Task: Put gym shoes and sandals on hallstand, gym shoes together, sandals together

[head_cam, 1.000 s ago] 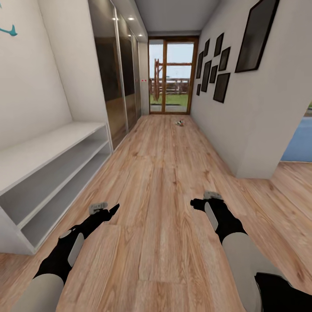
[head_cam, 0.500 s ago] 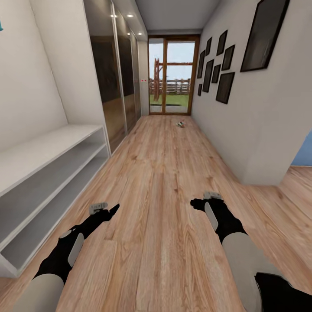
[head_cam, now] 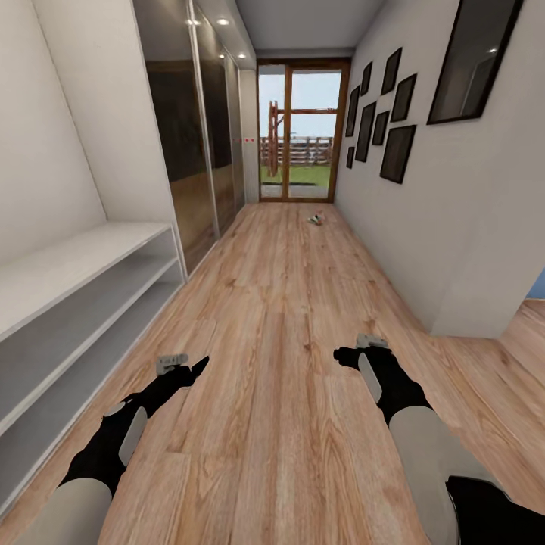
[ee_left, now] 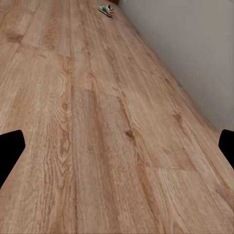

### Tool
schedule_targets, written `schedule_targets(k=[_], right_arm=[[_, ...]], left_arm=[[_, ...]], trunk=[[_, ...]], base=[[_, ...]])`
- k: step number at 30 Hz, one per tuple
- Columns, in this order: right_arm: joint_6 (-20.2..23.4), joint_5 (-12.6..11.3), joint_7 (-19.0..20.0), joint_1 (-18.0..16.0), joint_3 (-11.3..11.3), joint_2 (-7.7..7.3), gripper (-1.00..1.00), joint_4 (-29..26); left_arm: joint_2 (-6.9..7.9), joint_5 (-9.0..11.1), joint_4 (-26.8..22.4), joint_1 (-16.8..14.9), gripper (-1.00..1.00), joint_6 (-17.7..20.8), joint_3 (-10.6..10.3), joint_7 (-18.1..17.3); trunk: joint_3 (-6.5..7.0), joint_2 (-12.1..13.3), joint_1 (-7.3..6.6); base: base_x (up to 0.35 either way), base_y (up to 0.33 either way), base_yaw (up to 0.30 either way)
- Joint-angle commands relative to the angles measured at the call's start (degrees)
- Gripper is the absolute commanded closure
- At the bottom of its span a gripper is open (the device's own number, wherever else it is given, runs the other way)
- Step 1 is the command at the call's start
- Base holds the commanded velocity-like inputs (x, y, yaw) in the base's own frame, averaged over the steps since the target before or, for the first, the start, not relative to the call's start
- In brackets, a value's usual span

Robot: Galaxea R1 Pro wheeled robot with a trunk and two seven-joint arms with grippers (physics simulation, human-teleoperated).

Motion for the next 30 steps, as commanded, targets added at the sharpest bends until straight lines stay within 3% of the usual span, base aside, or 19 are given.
schedule_targets(k=[1, 18, 19, 24, 30], right_arm=[[0.23, -0.26, -0.22, -0.03, -0.16, 0.05, -1.00, -0.08], [0.21, -0.26, -0.27, -0.01, -0.16, 0.05, -1.00, -0.08], [-1.35, -0.21, -0.27, -0.02, -0.16, 0.05, -1.00, -0.08], [-18.85, -0.25, -0.41, -0.01, -0.13, 0.05, -1.00, -0.08], [-23.32, -0.26, -0.40, -0.03, -0.14, 0.05, -1.00, -0.08]], left_arm=[[-0.01, 0.51, 0.00, -0.02, -1.00, 0.43, 0.10, -0.32], [0.06, 0.51, 0.00, -0.02, -1.00, 0.43, 0.10, -0.28], [0.05, 0.51, 0.00, -0.02, -1.00, 0.43, 0.11, -0.31], [0.07, 0.51, 0.00, -0.04, -1.00, 0.43, 0.11, -0.33], [0.07, 0.51, 0.00, -0.04, -1.00, 0.43, 0.11, -0.33]], trunk=[[-0.06, -0.02, 0.02], [-0.06, -0.02, 0.02], [-0.06, -0.02, 0.02], [-0.06, -0.02, 0.02], [-0.06, -0.02, 0.02]], base=[[0.349, -0.079, 0.000], [0.348, -0.079, 0.000], [0.348, -0.080, 0.000], [0.348, -0.080, 0.000], [0.349, -0.080, 0.000]])
